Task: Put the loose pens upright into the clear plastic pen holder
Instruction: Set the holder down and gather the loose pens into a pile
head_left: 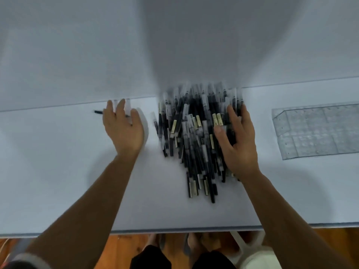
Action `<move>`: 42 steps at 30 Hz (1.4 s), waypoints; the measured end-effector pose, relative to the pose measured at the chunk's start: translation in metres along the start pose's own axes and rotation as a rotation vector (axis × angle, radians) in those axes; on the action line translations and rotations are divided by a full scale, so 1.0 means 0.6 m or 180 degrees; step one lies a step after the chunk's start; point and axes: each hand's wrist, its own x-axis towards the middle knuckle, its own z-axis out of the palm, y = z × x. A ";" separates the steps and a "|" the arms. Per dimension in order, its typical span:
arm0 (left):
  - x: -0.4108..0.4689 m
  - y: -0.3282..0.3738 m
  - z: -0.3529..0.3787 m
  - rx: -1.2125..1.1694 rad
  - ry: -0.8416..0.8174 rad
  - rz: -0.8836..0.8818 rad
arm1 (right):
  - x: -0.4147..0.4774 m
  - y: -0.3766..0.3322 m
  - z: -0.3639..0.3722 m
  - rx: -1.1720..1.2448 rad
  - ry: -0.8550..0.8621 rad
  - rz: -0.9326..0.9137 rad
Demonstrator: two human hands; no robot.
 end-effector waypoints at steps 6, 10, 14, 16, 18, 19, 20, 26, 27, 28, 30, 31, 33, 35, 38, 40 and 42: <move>-0.009 -0.018 -0.006 0.0075 -0.0475 0.0558 | 0.000 -0.005 0.006 -0.0037 0.0013 -0.0002; -0.081 -0.005 0.004 -0.0937 -0.1191 0.0752 | 0.000 -0.005 0.006 -0.0076 0.0014 -0.0022; -0.115 0.039 0.022 -0.1106 -0.1315 0.0623 | 0.000 -0.003 0.007 -0.0115 0.0034 -0.0131; -0.122 0.055 0.034 -0.0741 -0.1268 0.0733 | 0.000 -0.003 0.007 -0.0126 0.0055 -0.0264; -0.132 0.065 0.044 -0.0473 -0.1184 0.0815 | 0.000 -0.002 0.007 -0.0138 0.0053 -0.0302; -0.135 0.071 0.048 -0.0445 -0.1161 0.0816 | 0.000 -0.002 0.007 -0.0150 0.0048 -0.0270; -0.138 0.074 0.053 -0.0468 -0.1131 0.0813 | -0.001 -0.002 0.007 -0.0176 0.0051 -0.0227; -0.155 0.102 0.083 -0.0539 -0.1085 0.0960 | 0.000 0.008 -0.019 -0.0264 0.0143 -0.0142; -0.160 0.112 0.089 -0.0541 -0.1122 0.0997 | 0.002 0.013 -0.027 -0.0256 0.0205 -0.0115; -0.165 0.122 0.097 -0.0534 -0.1152 0.1015 | 0.003 0.018 -0.036 -0.0249 0.0268 -0.0079; -0.170 0.138 0.108 -0.0508 -0.1159 0.1026 | 0.008 0.027 -0.049 -0.0270 0.0367 -0.0059; -0.171 0.142 0.113 -0.0495 -0.1132 0.1043 | 0.011 0.031 -0.052 -0.0306 0.0401 -0.0094; -0.169 0.142 0.120 -0.0463 -0.1068 0.1101 | 0.017 0.038 -0.050 -0.0377 0.0452 -0.0174; -0.166 0.138 0.122 -0.0455 -0.1065 0.1127 | 0.021 0.041 -0.047 -0.0421 0.0492 -0.0208; -0.165 0.143 0.113 -0.0390 -0.1187 0.1064 | 0.021 0.035 -0.053 -0.0506 0.0444 -0.0224; -0.163 0.148 0.103 -0.0211 -0.1322 0.1044 | 0.021 0.027 -0.060 -0.0587 0.0312 -0.0131; -0.164 0.149 0.093 -0.0002 -0.1405 0.1049 | 0.020 0.022 -0.067 -0.0701 0.0091 -0.0020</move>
